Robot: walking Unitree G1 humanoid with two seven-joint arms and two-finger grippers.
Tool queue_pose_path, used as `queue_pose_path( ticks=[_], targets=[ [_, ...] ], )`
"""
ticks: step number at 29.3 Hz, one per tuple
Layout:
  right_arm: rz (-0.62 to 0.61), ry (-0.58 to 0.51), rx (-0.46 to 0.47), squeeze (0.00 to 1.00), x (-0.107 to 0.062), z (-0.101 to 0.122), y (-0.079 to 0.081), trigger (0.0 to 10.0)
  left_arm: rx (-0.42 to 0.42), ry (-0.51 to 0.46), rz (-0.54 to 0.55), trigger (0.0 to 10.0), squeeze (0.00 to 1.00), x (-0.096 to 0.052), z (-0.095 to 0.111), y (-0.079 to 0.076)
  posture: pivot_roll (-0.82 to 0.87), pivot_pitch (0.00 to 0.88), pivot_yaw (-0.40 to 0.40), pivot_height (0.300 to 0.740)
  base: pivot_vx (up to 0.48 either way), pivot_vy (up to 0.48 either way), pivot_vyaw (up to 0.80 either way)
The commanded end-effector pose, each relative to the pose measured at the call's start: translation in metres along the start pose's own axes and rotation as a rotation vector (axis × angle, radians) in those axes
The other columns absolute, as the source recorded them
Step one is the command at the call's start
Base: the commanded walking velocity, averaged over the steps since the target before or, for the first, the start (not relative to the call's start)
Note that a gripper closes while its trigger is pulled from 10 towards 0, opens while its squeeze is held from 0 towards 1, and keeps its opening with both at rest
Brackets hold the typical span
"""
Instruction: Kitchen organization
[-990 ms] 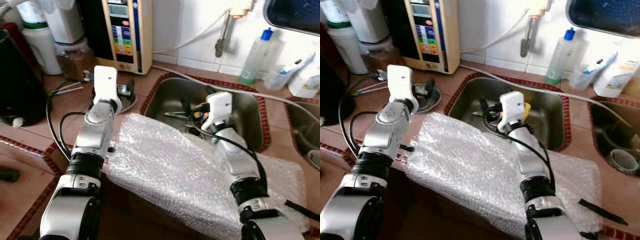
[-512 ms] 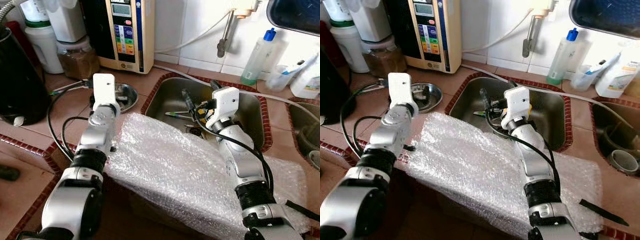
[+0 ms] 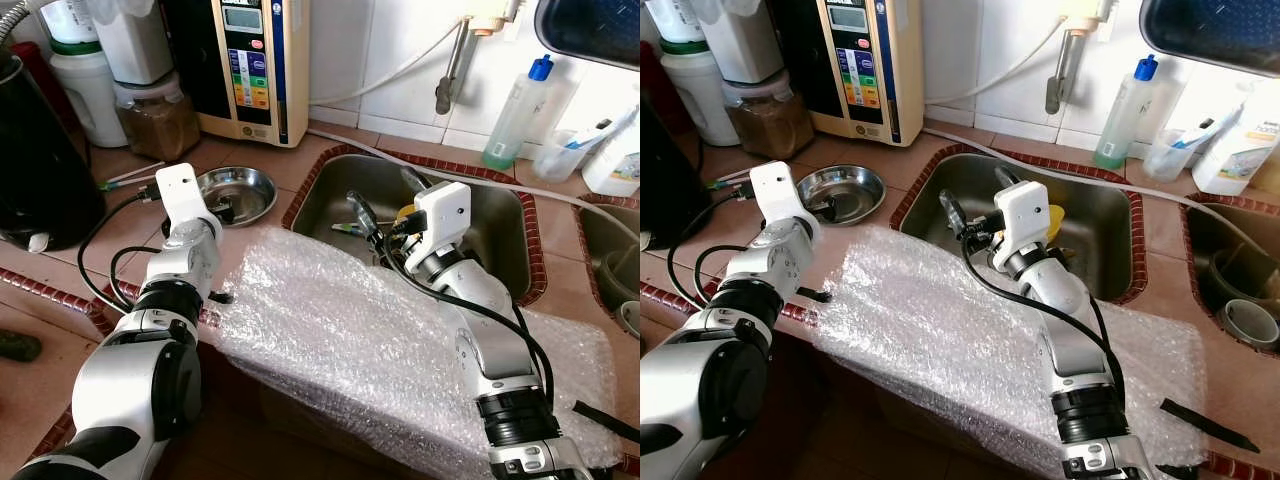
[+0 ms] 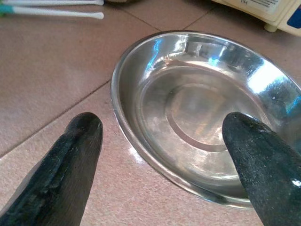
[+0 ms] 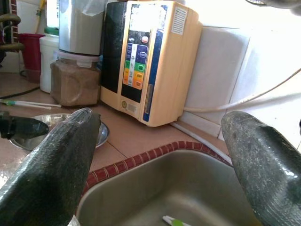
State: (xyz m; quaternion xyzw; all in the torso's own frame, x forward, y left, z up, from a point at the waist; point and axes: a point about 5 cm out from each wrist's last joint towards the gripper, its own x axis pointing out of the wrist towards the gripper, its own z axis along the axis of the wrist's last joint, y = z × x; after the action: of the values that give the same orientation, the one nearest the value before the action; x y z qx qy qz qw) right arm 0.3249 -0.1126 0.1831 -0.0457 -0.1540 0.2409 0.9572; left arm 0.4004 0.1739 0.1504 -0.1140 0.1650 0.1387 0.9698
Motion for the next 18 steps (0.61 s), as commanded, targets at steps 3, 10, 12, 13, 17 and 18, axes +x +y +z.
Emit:
queue_pose_path(
  ticks=[3, 10, 12, 13, 17, 18],
  targets=[
    [0.045, -0.011, 0.011, 0.0, -0.002, 0.004, 0.006, 10.0, -0.061, 0.033, -0.009, 10.0, 0.0, 0.0, 0.003, -0.005, -0.02, 0.0, 0.072, 0.74, 0.0, 0.0, 0.0],
    [0.145, 0.007, 0.027, 0.0, -0.007, 0.006, 0.02, 10.0, -0.126, 0.088, 0.015, 10.0, 0.0, 0.001, -0.002, -0.002, -0.03, 0.0, 0.083, 0.74, 0.0, 0.0, 0.0],
    [0.145, 0.009, 0.028, 0.0, -0.008, 0.005, 0.02, 10.0, -0.145, 0.1, 0.029, 10.0, 0.0, 0.001, -0.003, 0.0, -0.03, 0.0, 0.085, 0.74, 0.0, 0.0, 0.0],
    [0.145, 0.011, 0.028, 0.0, -0.009, 0.005, 0.02, 10.0, -0.161, 0.111, 0.034, 10.0, 0.0, 0.001, -0.005, 0.001, -0.03, 0.0, 0.087, 0.74, 0.0, 0.0, 0.0],
    [0.148, 0.017, 0.028, 0.0, -0.01, 0.005, 0.021, 10.0, -0.18, 0.13, 0.038, 10.0, 0.0, 0.001, -0.009, 0.002, -0.03, 0.0, 0.087, 0.74, 0.0, 0.0, 0.0],
    [0.15, 0.019, 0.028, 0.0, -0.01, 0.005, 0.021, 10.0, -0.185, 0.134, 0.041, 10.0, 0.0, 0.001, -0.01, 0.003, -0.03, 0.0, 0.087, 0.74, 0.0, 0.0, 0.0]
  ],
)
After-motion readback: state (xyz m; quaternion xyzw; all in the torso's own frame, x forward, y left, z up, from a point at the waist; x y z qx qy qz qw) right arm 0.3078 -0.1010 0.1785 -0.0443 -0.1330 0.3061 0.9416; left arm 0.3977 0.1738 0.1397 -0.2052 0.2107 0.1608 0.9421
